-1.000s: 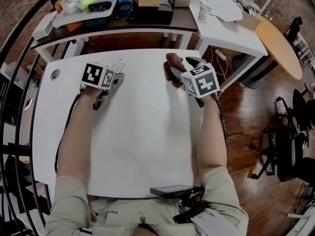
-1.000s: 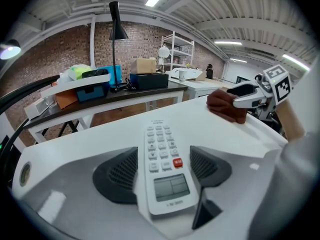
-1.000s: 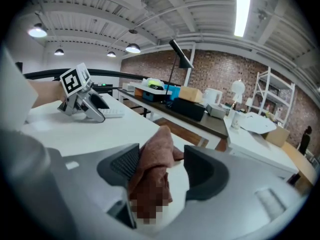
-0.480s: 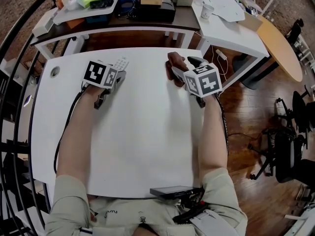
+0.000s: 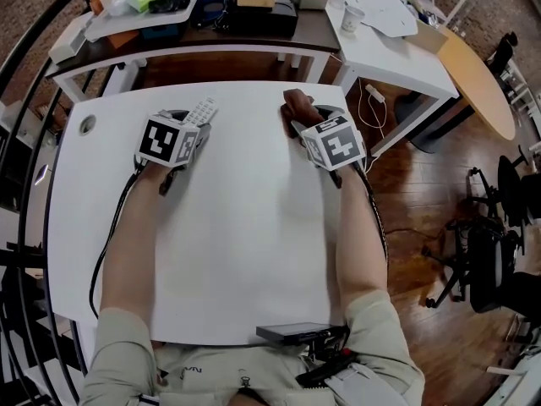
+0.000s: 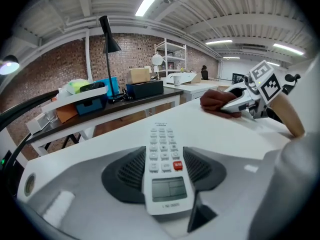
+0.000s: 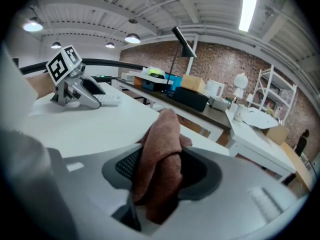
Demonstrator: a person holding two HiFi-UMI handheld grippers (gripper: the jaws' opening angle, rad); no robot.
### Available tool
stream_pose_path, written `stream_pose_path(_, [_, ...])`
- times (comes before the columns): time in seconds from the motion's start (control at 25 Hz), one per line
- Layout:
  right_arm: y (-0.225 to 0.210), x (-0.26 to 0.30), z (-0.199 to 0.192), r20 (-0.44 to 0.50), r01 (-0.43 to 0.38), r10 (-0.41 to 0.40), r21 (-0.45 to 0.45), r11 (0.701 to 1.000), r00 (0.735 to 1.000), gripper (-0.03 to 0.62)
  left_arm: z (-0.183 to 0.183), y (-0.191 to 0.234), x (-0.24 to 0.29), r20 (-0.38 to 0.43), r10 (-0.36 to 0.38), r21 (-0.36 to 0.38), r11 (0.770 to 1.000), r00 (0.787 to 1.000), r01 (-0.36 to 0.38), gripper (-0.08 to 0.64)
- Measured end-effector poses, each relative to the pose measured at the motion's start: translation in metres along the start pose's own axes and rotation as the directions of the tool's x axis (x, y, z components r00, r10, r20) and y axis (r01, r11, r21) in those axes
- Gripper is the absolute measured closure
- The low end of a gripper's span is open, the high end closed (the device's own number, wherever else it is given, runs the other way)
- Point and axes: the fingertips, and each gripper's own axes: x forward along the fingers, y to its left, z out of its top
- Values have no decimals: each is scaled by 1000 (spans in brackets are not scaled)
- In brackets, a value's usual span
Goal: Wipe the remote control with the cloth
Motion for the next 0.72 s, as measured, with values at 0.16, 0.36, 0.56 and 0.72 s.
stream_pose_path(0.16, [1,2,-1,-10,3,-3,-7,1000,1000,453,0,-6,0,48,0,28,1000,999,-1,318])
stream_pose_path(0.36, [-2,-5,7,32,17,-17,-12,1000,999,480,13,-15,-21,166,58,63,996,984,-70,318])
stream_pose_path(0.56, [-13,-31,42,159,85,-82,-11,996,984,485,47,-26,-56,319,110,122,980,941,-156,318])
stream_pose_path(0.72, [-20,-69,77,306,142,-138,10,990,942,486,80,-41,-84,442,129,199,951,888,-237,318])
